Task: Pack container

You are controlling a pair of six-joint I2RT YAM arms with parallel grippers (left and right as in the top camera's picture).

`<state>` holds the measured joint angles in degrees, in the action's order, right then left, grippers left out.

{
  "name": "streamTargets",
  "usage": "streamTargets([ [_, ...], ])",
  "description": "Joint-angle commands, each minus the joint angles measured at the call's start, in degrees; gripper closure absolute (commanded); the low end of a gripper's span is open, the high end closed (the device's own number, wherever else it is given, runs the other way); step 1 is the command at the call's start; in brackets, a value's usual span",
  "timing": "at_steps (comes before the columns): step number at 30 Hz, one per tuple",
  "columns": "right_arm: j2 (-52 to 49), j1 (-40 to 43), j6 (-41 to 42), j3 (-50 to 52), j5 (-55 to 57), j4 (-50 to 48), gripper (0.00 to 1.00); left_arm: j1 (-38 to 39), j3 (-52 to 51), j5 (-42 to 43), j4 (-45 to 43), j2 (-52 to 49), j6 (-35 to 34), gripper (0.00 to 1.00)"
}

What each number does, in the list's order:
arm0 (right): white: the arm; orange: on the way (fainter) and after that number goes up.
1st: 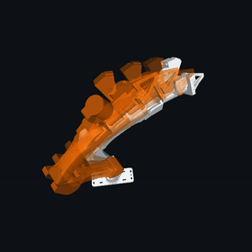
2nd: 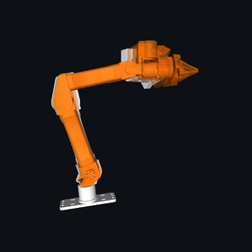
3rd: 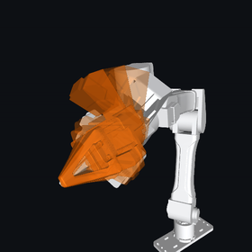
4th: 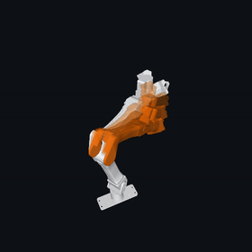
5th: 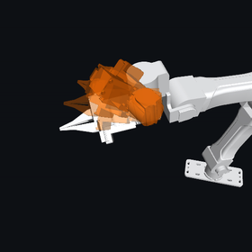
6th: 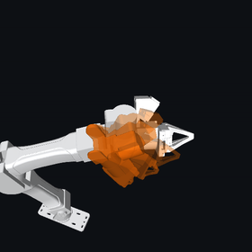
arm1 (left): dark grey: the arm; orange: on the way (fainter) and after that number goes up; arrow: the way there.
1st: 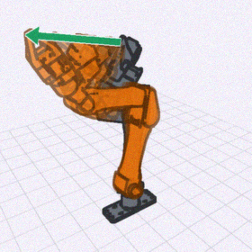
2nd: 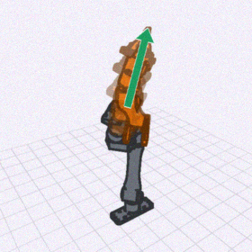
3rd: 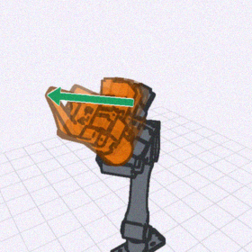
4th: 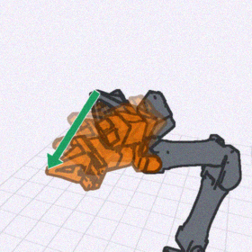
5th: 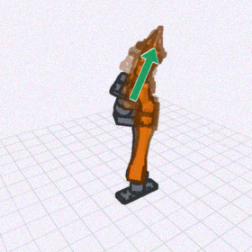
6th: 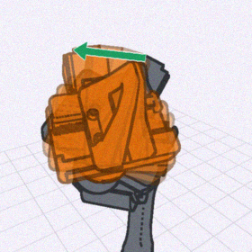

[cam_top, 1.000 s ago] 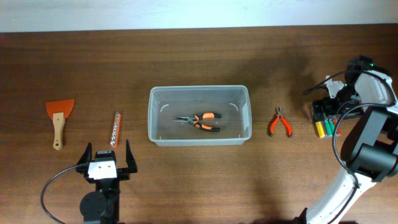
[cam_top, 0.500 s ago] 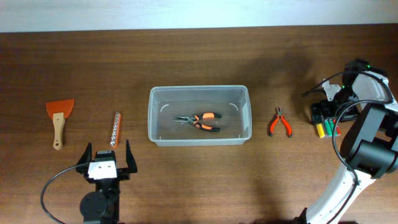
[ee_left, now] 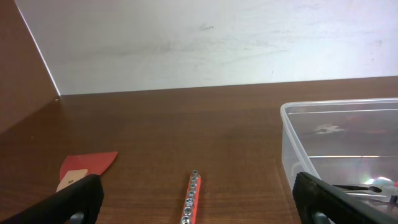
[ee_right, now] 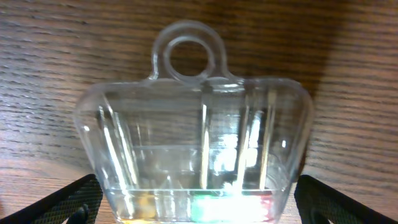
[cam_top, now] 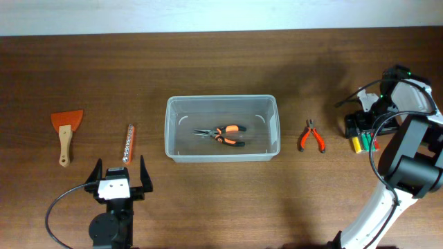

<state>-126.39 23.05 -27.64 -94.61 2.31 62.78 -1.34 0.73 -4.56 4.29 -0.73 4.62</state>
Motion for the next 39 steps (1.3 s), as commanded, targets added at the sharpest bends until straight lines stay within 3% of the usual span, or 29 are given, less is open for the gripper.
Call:
streamTargets([
  [1, -0.7, -1.4, -0.5, 0.0, -0.5, 0.2, 0.01, 0.2, -0.2, -0.2, 0.1, 0.4, -0.7, 0.01],
  [35, -0.7, -1.7, -0.4, 1.7, 1.2, -1.1, 0.01, 0.2, -0.2, -0.2, 0.1, 0.4, -0.7, 0.01],
  [39, -0.7, -1.7, -0.4, 1.7, 1.2, -1.1, 0.08, 0.2, -0.2, -0.2, 0.1, 0.4, -0.7, 0.01],
])
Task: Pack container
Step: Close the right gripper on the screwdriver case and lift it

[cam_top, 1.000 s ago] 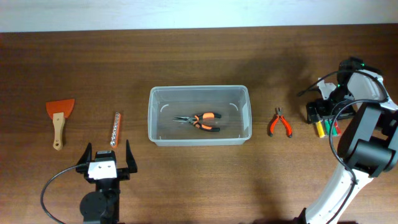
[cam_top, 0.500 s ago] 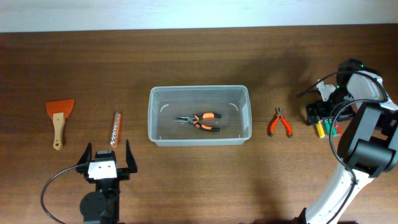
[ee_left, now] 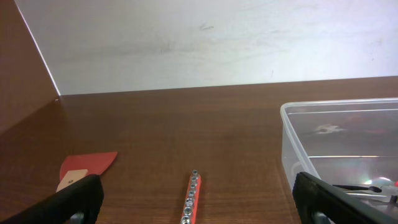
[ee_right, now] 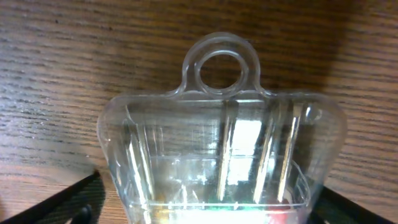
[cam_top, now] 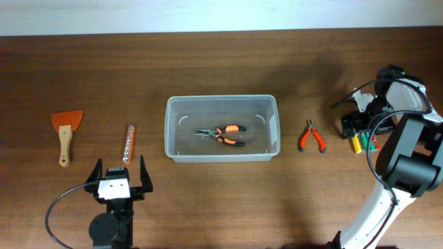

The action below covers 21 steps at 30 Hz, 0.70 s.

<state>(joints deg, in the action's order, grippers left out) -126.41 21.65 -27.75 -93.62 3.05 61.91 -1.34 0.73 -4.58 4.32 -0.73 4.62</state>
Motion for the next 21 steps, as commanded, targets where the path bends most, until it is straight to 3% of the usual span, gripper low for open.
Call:
streamTargets([
  [1, -0.7, -0.3, -0.3, 0.7, 0.5, -0.2, 0.12, 0.2, -0.2, -0.2, 0.0, 0.4, -0.7, 0.01],
  [11, -0.7, -0.3, -0.3, 0.7, 0.5, -0.2, 0.27, 0.2, -0.2, -0.2, 0.0, 0.4, -0.7, 0.01],
  [21, -0.7, -0.3, -0.3, 0.7, 0.5, -0.2, 0.28, 0.2, -0.2, -0.2, 0.0, 0.4, -0.7, 0.01],
])
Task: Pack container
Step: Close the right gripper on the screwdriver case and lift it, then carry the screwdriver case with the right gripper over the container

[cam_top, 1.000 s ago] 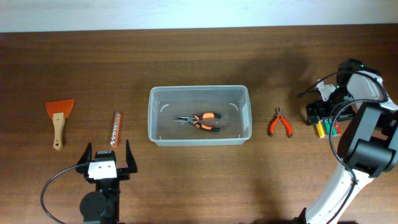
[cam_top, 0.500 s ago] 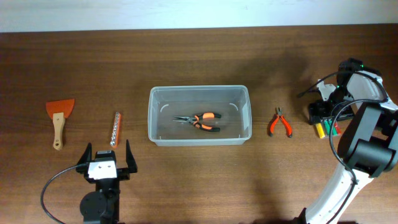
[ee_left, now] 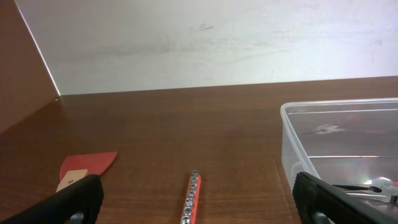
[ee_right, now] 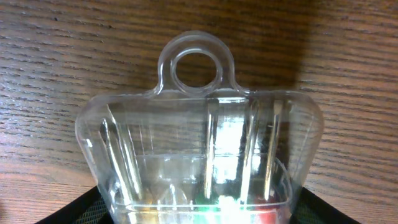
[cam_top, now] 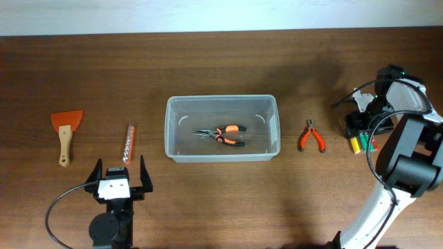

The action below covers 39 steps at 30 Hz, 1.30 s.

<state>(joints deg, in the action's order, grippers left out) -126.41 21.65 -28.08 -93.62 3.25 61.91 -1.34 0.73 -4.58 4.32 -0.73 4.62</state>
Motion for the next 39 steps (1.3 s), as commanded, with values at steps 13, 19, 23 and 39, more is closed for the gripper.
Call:
streamTargets([
  [13, -0.7, -0.3, 0.0, -2.0, 0.3, 1.9, 0.28, 0.2, -0.2, -0.2, 0.0, 0.4, -0.7, 0.01],
  [19, -0.7, -0.3, 0.0, -5.9, 0.2, 4.1, 0.40, 0.2, -0.2, -0.2, 0.0, 0.4, -0.7, 0.01],
  [23, -0.7, -0.3, 0.3, -7.3, 0.2, 5.2, 0.40, 0.2, -0.2, -0.2, 0.0, 0.4, -0.7, 0.01],
  [39, -0.7, -3.4, 2.1, -23.5, -0.3, 16.3, 0.39, 0.2, -0.2, -0.2, 0.0, 0.4, -0.7, 0.01],
])
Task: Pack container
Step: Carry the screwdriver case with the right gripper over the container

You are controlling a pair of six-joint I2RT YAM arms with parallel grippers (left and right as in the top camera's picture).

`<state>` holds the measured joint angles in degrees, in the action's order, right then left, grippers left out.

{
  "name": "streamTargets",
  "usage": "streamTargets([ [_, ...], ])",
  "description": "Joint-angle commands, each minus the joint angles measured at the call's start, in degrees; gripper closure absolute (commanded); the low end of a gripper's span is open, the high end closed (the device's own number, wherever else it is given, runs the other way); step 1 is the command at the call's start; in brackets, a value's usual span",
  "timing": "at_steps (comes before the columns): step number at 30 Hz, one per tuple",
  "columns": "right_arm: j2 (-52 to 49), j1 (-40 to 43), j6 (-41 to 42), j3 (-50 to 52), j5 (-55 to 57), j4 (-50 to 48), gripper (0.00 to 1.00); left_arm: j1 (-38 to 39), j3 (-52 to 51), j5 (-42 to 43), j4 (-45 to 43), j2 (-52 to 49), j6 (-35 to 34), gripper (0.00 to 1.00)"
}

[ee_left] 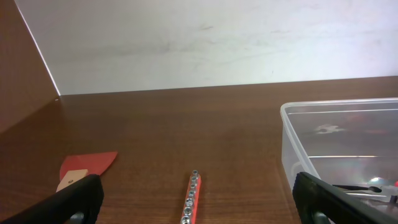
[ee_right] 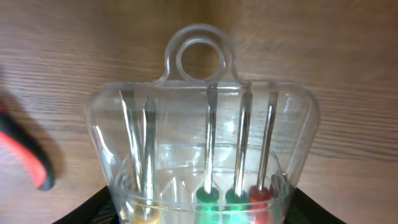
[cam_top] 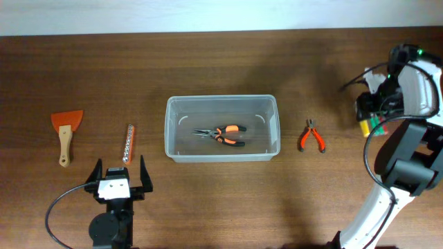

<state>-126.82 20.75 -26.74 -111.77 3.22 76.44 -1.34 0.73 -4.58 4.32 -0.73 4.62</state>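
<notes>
A clear plastic bin (cam_top: 221, 99) stands mid-table with orange-and-black pliers (cam_top: 225, 134) inside. My right gripper (cam_top: 374, 111) is shut on a clear screwdriver set case (ee_right: 205, 130) with yellow, green and red handles; the case (cam_top: 367, 124) hangs above the table at the far right. Small red pliers (cam_top: 312, 135) lie between bin and case. On the left lie a red socket rail (cam_top: 128, 142) and an orange scraper (cam_top: 66, 130). My left gripper (cam_top: 116, 180) rests open near the front edge, facing the rail (ee_left: 191, 196) and the bin's wall (ee_left: 292, 155).
One red handle of the small pliers (ee_right: 28, 155) shows blurred below the held case. The back wall (ee_left: 205, 43) runs behind the table. Bare wood lies between the bin and the rail and in front of the bin.
My right gripper has risen with the screwdriver set case, which was resting on the wood and now hangs above it. In the overhead view the gripper has shifted toward the back. The left arm is unchanged.
My right gripper stood with fingers wide on either side of the case on the table. By 1.3 s ago the fingers were in against the case's sides, with the case down on the wood. Now the case is held off the table. The left gripper stayed still and open.
</notes>
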Motion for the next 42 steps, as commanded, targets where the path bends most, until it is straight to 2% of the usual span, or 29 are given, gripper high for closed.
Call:
streamTargets([
  [1, -0.2, -3.4, 0.9, -7.4, -0.6, 2.9, 0.39, 0.2, -0.2, -0.2, 0.0, 0.4, -0.7, 0.01],
  [9, -0.2, -12.7, 0.6, -21.9, -3.3, 11.0, 0.39, 0.2, -0.2, -0.2, 0.0, 0.4, -0.7, 0.01],
  [15, 0.0, -22.5, 0.0, -29.2, -5.2, 15.6, 0.39, 0.2, -0.2, -0.2, 0.0, 0.4, -0.7, 0.01],
  [29, 0.9, -45.6, -4.6, -29.8, -7.1, 17.7, 0.39, 0.2, -0.2, -0.2, 0.0, 0.4, -0.7, 0.01],
  [35, 0.9, -51.7, -6.8, -29.8, -8.4, 17.9, 0.37, 0.2, -0.2, -0.2, 0.0, 0.4, -0.7, 0.01],
  [36, 0.9, -52.5, -7.8, -29.8, -9.1, 17.9, 0.35, 0.2, -0.2, -0.2, 0.0, 0.4, -0.7, 0.01],
  [42, 0.8, -54.9, -10.4, -28.2, -9.2, 17.2, 0.34, 0.2, -0.2, -0.2, 0.0, 0.4, -0.7, 0.01],
])
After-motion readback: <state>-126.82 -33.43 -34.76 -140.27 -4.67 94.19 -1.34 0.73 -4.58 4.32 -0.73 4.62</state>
